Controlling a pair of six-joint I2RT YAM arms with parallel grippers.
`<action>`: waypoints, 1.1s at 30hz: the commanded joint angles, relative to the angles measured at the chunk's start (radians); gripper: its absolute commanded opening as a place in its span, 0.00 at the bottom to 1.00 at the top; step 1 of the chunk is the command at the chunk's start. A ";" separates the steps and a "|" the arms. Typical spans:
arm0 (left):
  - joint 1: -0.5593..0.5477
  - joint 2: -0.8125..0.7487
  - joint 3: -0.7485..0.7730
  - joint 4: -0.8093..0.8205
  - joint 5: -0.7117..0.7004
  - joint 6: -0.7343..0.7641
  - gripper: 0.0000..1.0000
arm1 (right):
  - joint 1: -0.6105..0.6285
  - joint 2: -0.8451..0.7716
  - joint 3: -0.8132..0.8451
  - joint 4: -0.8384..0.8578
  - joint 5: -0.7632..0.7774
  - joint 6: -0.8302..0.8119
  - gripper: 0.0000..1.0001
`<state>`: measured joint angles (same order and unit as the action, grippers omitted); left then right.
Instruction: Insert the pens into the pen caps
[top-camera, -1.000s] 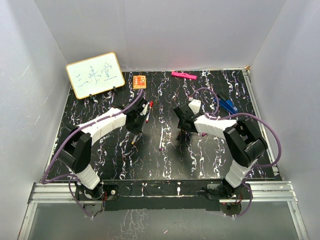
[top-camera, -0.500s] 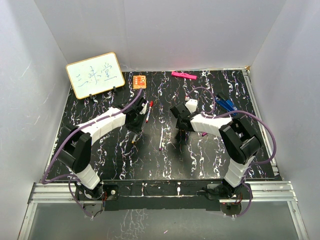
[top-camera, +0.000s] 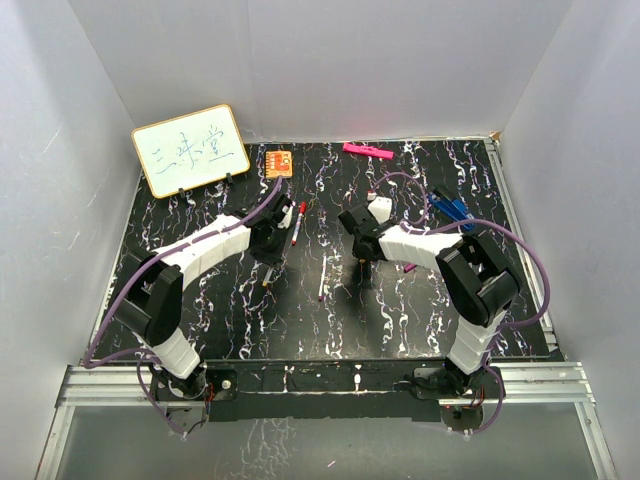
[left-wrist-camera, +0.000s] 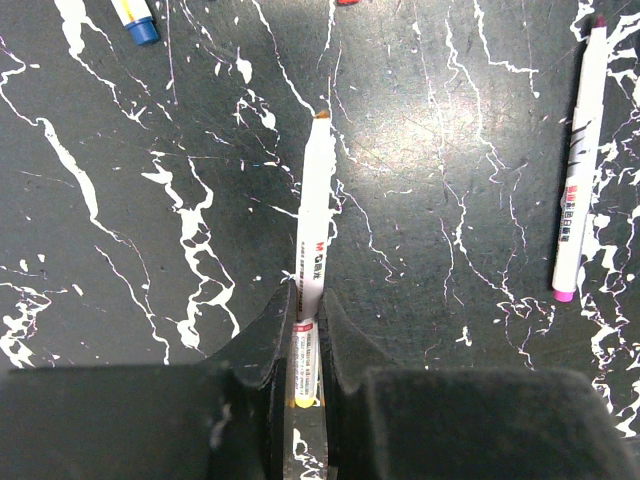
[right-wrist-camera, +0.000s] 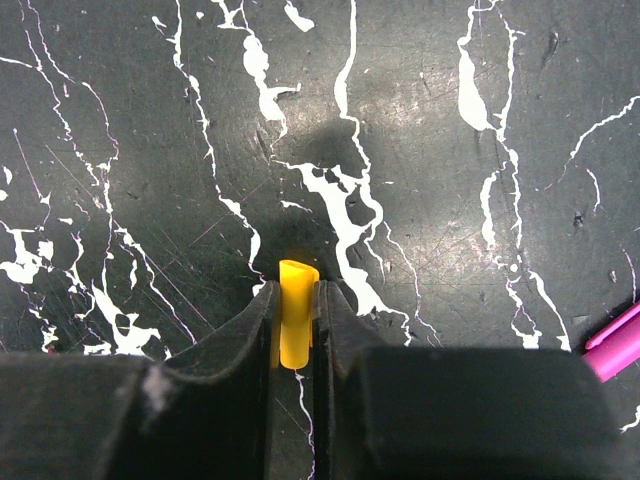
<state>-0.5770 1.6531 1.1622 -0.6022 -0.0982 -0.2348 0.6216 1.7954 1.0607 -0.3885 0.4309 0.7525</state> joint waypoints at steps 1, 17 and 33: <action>0.009 -0.054 0.008 -0.014 -0.011 0.005 0.00 | 0.016 0.041 -0.037 -0.116 -0.087 -0.022 0.01; 0.008 -0.099 -0.026 0.136 0.097 -0.036 0.00 | 0.001 -0.024 0.155 0.056 0.018 -0.105 0.00; 0.001 -0.219 -0.277 0.717 0.376 -0.200 0.00 | -0.083 -0.430 -0.273 0.803 -0.163 -0.225 0.00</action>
<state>-0.5724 1.5009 0.9276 -0.1146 0.1459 -0.3763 0.5529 1.4353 0.8528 0.1360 0.3481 0.5640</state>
